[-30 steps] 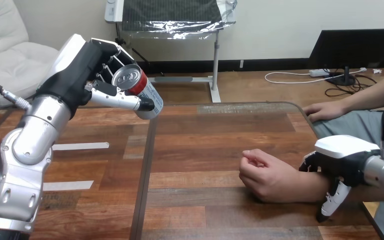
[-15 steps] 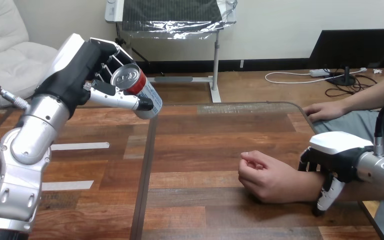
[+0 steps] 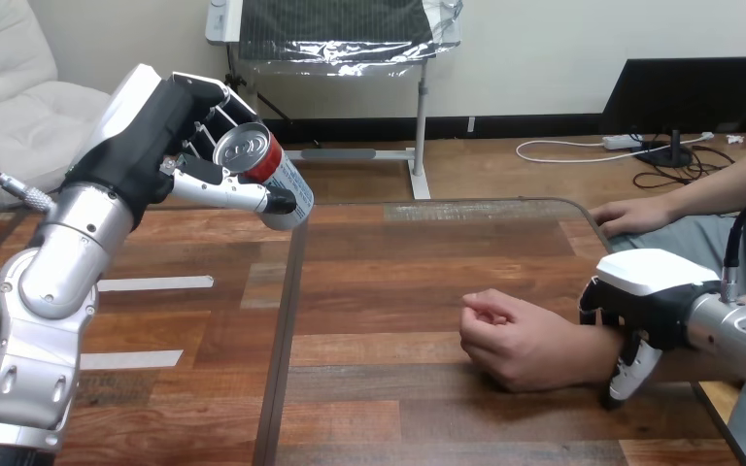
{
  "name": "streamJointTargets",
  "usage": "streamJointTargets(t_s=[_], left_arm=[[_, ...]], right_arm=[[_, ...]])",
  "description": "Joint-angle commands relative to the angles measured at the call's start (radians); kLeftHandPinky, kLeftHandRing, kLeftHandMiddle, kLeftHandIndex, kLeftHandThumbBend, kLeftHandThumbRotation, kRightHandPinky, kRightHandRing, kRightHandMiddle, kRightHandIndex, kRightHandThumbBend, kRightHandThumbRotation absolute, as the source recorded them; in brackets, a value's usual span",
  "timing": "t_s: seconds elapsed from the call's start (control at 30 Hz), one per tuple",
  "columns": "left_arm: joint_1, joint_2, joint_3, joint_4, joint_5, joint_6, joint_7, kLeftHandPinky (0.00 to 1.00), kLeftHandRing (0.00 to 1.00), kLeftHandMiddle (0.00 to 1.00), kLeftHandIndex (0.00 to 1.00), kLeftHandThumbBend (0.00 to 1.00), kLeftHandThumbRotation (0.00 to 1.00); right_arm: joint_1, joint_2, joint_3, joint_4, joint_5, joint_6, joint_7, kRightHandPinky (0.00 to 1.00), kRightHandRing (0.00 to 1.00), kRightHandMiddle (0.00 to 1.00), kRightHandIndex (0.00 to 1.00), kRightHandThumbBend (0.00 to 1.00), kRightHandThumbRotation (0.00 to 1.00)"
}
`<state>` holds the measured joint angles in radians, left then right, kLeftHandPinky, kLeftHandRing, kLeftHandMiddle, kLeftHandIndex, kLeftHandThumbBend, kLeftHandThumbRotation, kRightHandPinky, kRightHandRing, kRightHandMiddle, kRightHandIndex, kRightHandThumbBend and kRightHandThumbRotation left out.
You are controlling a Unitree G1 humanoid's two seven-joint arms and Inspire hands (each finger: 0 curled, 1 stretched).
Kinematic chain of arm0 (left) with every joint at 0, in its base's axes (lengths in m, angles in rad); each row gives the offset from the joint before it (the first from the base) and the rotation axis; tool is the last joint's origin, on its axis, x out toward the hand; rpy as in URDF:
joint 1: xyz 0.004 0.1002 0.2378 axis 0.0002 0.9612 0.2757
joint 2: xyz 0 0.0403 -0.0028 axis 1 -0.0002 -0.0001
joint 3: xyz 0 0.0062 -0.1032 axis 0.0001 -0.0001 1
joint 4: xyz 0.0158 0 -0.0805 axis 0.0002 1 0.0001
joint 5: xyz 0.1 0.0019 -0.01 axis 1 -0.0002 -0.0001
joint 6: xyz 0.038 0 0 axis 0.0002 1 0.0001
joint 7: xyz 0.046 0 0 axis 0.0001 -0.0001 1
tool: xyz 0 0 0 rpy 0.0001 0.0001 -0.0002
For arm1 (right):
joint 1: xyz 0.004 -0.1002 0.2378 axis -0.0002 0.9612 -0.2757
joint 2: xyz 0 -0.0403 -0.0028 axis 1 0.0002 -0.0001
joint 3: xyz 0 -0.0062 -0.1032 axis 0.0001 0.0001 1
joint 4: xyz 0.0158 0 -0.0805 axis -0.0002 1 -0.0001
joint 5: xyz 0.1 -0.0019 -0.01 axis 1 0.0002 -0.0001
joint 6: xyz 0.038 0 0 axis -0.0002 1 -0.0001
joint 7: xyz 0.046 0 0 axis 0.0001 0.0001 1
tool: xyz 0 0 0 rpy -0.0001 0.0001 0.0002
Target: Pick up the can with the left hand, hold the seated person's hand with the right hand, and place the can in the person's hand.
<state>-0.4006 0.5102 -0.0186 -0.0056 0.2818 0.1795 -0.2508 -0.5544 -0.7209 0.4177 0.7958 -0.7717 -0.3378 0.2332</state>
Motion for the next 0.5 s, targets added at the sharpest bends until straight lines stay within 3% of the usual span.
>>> streamJointTargets(t_s=[0.0,0.47], left_arm=[[-0.051,0.006,0.022,-0.032,-0.006,-0.014,0.008,0.26,0.32,0.37,0.40,0.72,0.00],[-0.050,0.003,0.014,-0.026,-0.002,-0.020,0.009,0.24,0.31,0.36,0.40,0.72,0.00]], right_arm=[[0.019,0.064,0.047,0.053,-0.009,-0.011,-0.020,0.17,0.24,0.34,0.43,0.80,0.08],[0.019,0.082,0.051,0.066,0.002,-0.028,-0.058,0.12,0.17,0.25,0.34,0.79,0.10]])
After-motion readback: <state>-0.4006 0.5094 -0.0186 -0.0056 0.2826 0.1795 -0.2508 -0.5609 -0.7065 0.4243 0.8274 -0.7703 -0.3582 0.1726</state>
